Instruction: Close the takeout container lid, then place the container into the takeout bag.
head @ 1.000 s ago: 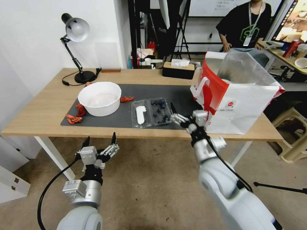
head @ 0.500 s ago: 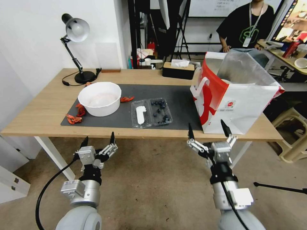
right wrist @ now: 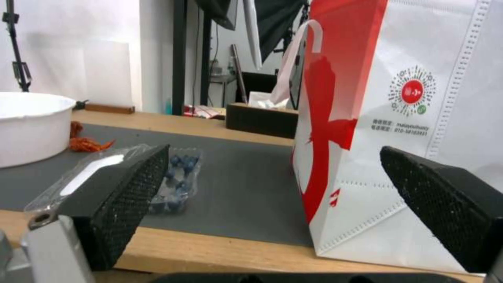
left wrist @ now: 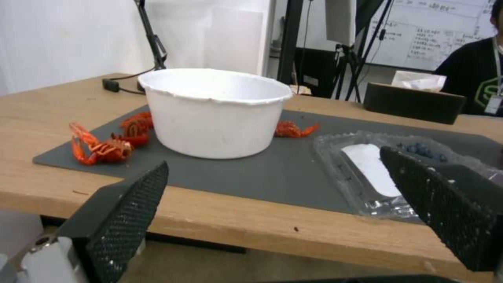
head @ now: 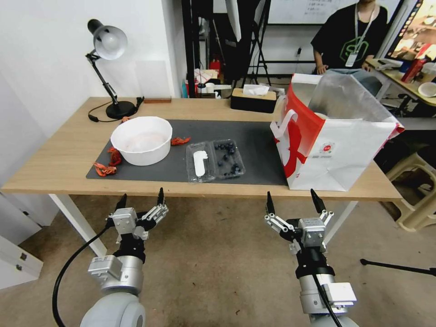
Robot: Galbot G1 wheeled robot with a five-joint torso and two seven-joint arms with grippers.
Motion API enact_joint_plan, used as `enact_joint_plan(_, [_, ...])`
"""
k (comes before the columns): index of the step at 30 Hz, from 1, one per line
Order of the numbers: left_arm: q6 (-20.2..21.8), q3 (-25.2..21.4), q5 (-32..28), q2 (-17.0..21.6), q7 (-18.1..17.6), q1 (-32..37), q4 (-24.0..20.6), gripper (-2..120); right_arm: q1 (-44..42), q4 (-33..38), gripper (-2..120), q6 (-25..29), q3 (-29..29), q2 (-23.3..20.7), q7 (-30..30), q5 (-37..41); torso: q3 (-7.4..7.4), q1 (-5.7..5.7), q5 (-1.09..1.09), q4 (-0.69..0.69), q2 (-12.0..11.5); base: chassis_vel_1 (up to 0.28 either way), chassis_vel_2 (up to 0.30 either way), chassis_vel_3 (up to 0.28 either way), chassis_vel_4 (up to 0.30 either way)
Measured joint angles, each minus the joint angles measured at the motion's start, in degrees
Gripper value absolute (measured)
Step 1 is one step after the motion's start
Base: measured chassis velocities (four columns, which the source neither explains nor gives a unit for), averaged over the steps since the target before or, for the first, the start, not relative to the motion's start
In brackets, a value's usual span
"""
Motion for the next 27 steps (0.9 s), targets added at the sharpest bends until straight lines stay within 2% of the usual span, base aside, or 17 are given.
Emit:
enact_joint_plan(7, [-3.2, 2.13, -2.66, 2.48, -0.51, -1.21, 1.98, 100, 0.2, -0.45, 100, -0.15, 0.19, -0.09, -0.06, 0.6, 0.0, 0.0, -0.01, 0.0, 0.0, 0.0, 0.0, 0.0, 0.0])
enact_joint_plan(10, [-4.87, 4.1, -8.35, 6.27, -0.69, -2.92, 3.22, 100, 0.23, -0.62, 100, -0.15, 0.29, -0.18, -0.07, 0.8, 0.0, 0.0, 0.0, 0.0, 0.0, 0.0, 0.0, 0.0, 0.0])
enact_joint_plan(11, [-4.87, 4.1, -8.35, 6.27, -0.69, -2.92, 3.22, 100, 0.23, -0.62, 100, -0.15, 0.29, -0.18, -0.07, 0.8, 0.0, 0.0, 0.0, 0.0, 0.0, 0.0, 0.0, 0.0, 0.0])
enact_joint_plan(14, [-5.77, 6.89, -17.62, 10.93, -1.15, -5.01, 3.97, 100, 0.67, -0.96, 100, -0.17, 0.17, -0.19, -0.12, 1.06, 0.0, 0.0, -0.01, -0.01, 0.0, 0.0, 0.0, 0.0, 0.0])
enact_joint_plan(15, [-5.77, 6.89, -17.62, 10.93, -1.15, -5.01, 3.97, 100, 0.67, -0.96, 100, -0.17, 0.17, -0.19, -0.12, 1.06, 0.0, 0.0, -0.01, -0.01, 0.0, 0.0, 0.0, 0.0, 0.0])
enact_joint_plan(16, [-5.82, 7.49, -19.9, 11.73, -1.32, -5.36, 3.97, 100, 0.87, -1.07, 100, -0.21, 0.07, -0.22, -0.12, 1.14, 0.0, 0.0, -0.01, -0.01, 0.0, 0.0, 0.0, 0.0, 0.0])
enact_joint_plan(18, [-5.13, 9.73, -28.65, 14.35, -2.88, -7.23, 3.8, 100, 1.44, -1.47, 100, -0.39, -0.09, -0.27, -0.14, 1.34, 0.0, 0.0, 0.0, 0.02, 0.0, 0.0, 0.0, 0.0, 0.0])
enact_joint_plan(19, [-5.13, 9.73, -28.65, 14.35, -2.88, -7.23, 3.8, 100, 1.44, -1.47, 100, -0.39, -0.09, -0.27, -0.14, 1.34, 0.0, 0.0, 0.0, 0.02, 0.0, 0.0, 0.0, 0.0, 0.0])
enact_joint_plan(22, [-1.41, 13.49, -45.43, 17.31, -9.94, -12.35, 2.67, 100, 1.29, -1.62, 100, -0.51, 0.21, -0.03, -0.14, 1.37, 0.0, 0.01, -0.01, -0.01, 0.0, 0.0, 0.0, 0.0, 0.0])
enact_joint_plan(23, [-1.41, 13.49, -45.43, 17.31, -9.94, -12.35, 2.67, 100, 1.29, -1.62, 100, -0.51, 0.21, -0.03, -0.14, 1.37, 0.0, 0.01, -0.01, -0.01, 0.0, 0.0, 0.0, 0.0, 0.0])
enact_joint_plan(26, [2.82, 15.09, -61.9, 17.92, -17.2, -16.91, 1.71, 100, 1.23, -1.98, 100, -0.6, 0.61, 0.25, -0.14, 1.37, 0.0, 0.0, 0.0, 0.0, 0.0, 0.0, 0.0, 0.0, 0.0])
enact_joint_plan(27, [2.82, 15.09, -61.9, 17.92, -17.2, -16.91, 1.71, 100, 1.23, -1.98, 100, -0.6, 0.61, 0.25, -0.14, 1.37, 0.0, 0.0, 0.0, 0.0, 0.0, 0.0, 0.0, 0.0, 0.0])
